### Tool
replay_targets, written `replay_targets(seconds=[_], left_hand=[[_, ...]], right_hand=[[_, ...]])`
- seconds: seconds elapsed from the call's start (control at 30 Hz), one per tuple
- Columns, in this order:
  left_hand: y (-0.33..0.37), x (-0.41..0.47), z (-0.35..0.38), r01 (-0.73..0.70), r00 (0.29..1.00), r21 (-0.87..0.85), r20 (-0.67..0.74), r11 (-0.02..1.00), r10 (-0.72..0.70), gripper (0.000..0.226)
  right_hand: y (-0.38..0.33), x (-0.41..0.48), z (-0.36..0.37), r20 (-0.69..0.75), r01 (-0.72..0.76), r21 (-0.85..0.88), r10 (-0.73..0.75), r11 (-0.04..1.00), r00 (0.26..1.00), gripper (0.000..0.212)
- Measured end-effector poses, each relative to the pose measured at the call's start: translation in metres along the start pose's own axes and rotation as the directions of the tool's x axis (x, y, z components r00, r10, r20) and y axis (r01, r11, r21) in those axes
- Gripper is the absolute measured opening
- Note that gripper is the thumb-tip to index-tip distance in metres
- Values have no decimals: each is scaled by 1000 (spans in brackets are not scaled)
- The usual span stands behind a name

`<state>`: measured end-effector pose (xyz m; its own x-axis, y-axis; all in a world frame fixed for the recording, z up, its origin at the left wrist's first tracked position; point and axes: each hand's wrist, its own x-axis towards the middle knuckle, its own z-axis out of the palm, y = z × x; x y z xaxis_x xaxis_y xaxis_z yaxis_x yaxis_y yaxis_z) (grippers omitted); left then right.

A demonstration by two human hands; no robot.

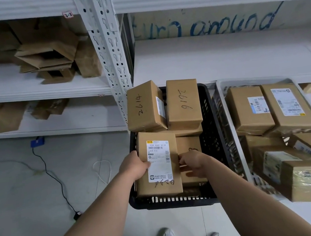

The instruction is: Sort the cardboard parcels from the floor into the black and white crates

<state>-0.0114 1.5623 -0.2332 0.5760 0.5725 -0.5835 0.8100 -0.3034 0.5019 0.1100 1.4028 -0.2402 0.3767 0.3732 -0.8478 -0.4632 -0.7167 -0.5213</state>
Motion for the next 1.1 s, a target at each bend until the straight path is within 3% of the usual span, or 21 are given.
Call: replay_targets(seconds=[0.13, 0.27, 0.43, 0.8, 0.87, 1.0, 1.1], left_hand=[[-4, 6, 5, -1, 1000, 103, 27, 995, -2, 33], [-6, 11, 20, 7, 995, 47, 101, 999, -12, 33], [3, 14, 38, -29, 987, -18, 157, 999, 32, 34], [-12, 28, 51, 61, 974, 42, 215, 997, -68, 68], [-14, 30, 53, 42, 972, 57, 229, 997, -54, 75], [-15, 31, 56, 26, 984, 119, 175, 993, -47, 85], [-15, 30, 60, -11, 985, 173, 169, 985, -19, 87]], right_hand=[[4, 12, 1, 2, -44, -23, 45, 999, 999, 32], [12, 22, -4, -58, -85, -62, 81, 995, 995, 28], [18, 14, -25, -35, -70, 68, 72, 995, 997, 38], [27, 31, -9, 12, -124, 125, 123, 984, 992, 33], [28, 32, -13, -38, -81, 132, 87, 988, 995, 32], [32, 40, -35, -313, 24, -23, -30, 999, 949, 34], [40, 45, -45, -296, 7, -206, -69, 978, 953, 47]])
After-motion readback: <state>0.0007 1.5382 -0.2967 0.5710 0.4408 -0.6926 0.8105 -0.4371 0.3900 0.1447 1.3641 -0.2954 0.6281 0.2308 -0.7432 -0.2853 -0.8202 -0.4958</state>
